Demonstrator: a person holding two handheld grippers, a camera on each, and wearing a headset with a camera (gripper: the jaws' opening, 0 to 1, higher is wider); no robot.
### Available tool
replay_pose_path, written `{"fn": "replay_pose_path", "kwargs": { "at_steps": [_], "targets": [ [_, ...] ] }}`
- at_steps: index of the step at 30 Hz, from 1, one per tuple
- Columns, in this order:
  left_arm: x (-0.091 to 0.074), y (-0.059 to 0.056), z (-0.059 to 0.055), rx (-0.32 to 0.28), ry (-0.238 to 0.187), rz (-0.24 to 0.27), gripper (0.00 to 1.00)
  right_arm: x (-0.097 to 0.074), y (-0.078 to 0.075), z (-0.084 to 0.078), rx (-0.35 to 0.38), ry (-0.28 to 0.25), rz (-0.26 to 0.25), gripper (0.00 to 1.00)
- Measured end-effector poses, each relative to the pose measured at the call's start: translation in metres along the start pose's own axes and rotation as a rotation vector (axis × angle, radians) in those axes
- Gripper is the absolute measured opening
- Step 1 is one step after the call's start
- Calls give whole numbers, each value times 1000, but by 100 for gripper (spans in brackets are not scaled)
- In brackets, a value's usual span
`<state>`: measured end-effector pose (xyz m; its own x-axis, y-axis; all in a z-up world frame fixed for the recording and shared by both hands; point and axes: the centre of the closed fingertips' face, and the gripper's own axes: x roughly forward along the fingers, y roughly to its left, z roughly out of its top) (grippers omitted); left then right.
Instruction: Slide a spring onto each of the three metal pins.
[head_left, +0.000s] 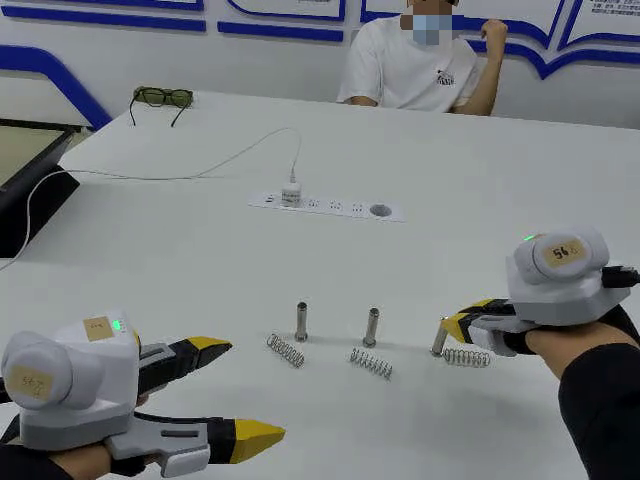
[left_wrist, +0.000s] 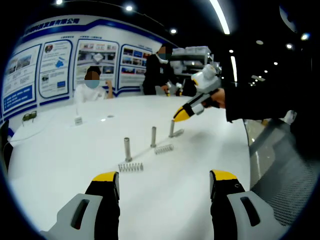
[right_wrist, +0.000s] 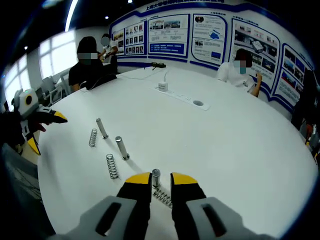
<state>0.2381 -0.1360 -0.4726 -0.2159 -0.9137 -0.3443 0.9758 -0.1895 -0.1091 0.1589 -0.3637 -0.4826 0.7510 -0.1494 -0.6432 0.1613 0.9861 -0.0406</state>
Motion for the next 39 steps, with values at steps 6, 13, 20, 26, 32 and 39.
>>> {"fn": "replay_pose_path", "kwargs": {
  "at_steps": [6, 13, 20, 26, 32, 39],
  "targets": [
    [3, -3, -2, 1, 3, -11, 75, -7, -6, -10, -17, -8, 5, 16],
    [8, -2, -2, 1, 5, -26, 74, -12, -12, -25, -33, 8, 22, 18],
    [12, -5, -2, 2, 10, -41, 74, -15, -12, -38, -76, 39, 59, 19],
    [14, -7, -4, 2, 16, -47, 74, -14, -7, -44, -115, 60, 108, 20],
    [13, -6, -5, -1, 22, -45, 74, -9, -9, -48, -177, 92, 142, 20],
    [13, -6, -7, -8, 28, -36, 73, -3, -4, -50, -256, 118, 203, 20]
  ]
}}
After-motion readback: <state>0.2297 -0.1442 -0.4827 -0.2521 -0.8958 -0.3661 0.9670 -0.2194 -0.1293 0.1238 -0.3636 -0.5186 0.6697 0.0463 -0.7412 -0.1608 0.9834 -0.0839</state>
